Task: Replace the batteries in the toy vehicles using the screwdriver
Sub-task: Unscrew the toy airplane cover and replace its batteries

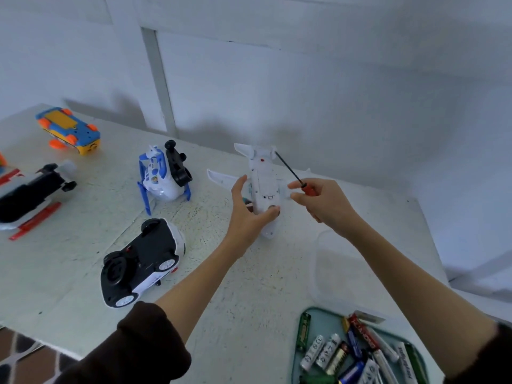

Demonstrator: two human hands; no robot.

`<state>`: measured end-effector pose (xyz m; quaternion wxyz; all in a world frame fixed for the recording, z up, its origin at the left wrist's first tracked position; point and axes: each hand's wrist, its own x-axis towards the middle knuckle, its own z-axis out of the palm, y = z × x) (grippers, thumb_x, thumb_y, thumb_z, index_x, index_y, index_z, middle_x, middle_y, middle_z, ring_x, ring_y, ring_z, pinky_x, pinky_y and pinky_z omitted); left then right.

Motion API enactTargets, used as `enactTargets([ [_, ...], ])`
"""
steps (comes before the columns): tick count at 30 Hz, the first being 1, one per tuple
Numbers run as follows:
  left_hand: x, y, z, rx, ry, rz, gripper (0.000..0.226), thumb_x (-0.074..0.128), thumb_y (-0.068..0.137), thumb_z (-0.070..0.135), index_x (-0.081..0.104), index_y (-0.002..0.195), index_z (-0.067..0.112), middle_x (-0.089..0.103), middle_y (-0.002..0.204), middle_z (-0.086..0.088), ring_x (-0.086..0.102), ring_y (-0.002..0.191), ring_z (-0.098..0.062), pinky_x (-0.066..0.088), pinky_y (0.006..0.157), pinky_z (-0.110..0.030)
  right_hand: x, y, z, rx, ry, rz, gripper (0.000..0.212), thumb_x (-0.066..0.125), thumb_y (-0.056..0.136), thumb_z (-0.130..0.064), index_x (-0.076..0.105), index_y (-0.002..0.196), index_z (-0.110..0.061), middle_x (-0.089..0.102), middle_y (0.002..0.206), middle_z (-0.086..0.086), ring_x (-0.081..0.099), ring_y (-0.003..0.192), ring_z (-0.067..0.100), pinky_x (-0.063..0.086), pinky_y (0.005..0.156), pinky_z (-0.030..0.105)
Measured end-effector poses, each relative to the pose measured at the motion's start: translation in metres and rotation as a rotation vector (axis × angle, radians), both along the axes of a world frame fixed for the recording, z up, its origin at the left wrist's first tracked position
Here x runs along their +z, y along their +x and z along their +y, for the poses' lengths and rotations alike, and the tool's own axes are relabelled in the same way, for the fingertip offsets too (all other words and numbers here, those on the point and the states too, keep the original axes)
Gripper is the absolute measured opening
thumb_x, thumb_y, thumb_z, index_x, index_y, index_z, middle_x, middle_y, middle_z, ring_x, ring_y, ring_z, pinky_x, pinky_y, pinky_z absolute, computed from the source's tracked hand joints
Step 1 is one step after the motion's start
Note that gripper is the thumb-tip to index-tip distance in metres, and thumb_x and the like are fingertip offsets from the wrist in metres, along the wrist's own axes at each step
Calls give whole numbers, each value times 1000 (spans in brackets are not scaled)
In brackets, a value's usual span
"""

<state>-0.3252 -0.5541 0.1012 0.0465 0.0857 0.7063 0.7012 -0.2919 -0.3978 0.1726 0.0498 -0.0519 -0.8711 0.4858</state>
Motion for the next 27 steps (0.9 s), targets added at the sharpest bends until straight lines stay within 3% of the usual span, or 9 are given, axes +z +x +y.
enactTargets([
  [3, 0, 8, -6, 6, -17, 64, 88, 78, 77, 15, 18, 137, 39, 45, 129, -7, 55, 102, -12, 51, 66, -13, 9, -12, -2, 36, 185, -17, 24, 50, 94, -22, 57, 117, -17, 66, 68, 3, 50, 41, 8, 41, 43, 17],
  [7, -1, 20, -11, 1, -27, 141, 90, 81, 69, 26, 20, 131, 48, 41, 133, -5, 52, 109, -16, 54, 73, -18, 16, -22, -6, 43, 219, -172, 31, 45, 95, -29, 49, 125, -22, 68, 67, 7, 60, 44, 16, 47, 44, 20],
  [12, 0, 24, -18, -57, 8, 160, 87, 77, 64, 35, 22, 129, 54, 44, 131, -6, 54, 110, -17, 55, 72, -20, 18, -25, -6, 105, 284, -194, 21, 48, 94, -24, 58, 106, -10, 66, 63, 10, 58, 44, 17, 46, 45, 21],
  [17, -5, 31, -22, -117, 4, 190, 77, 73, 64, 42, 32, 127, 55, 43, 130, 16, 54, 109, -15, 58, 77, -32, 11, -23, -2, 118, 305, -197, 17, 49, 93, -19, 59, 98, -5, 63, 62, 7, 62, 47, 21, 52, 50, 28],
  [20, -10, 30, -23, -114, -14, 156, 75, 77, 69, 32, 34, 127, 51, 45, 130, 8, 54, 110, -14, 57, 75, -24, 7, -22, -1, 152, 309, -229, 20, 48, 94, -19, 61, 98, -4, 65, 61, 10, 64, 49, 22, 54, 56, 31],
  [23, -14, 30, -22, -135, -31, 175, 75, 78, 76, 15, 34, 130, 43, 41, 138, -2, 54, 111, -11, 55, 76, -21, 8, -24, -2, 143, 346, -173, 19, 50, 94, -20, 61, 94, -5, 64, 62, 7, 61, 46, 20, 53, 51, 26],
  [27, -12, 31, -22, -163, -41, 180, 80, 78, 73, 28, 28, 126, 59, 39, 141, -2, 53, 112, -9, 55, 81, -22, 7, -26, -2, 113, 377, -113, 26, 50, 94, -22, 64, 88, -1, 57, 44, -2, 54, 39, 9, 45, 49, 17],
])
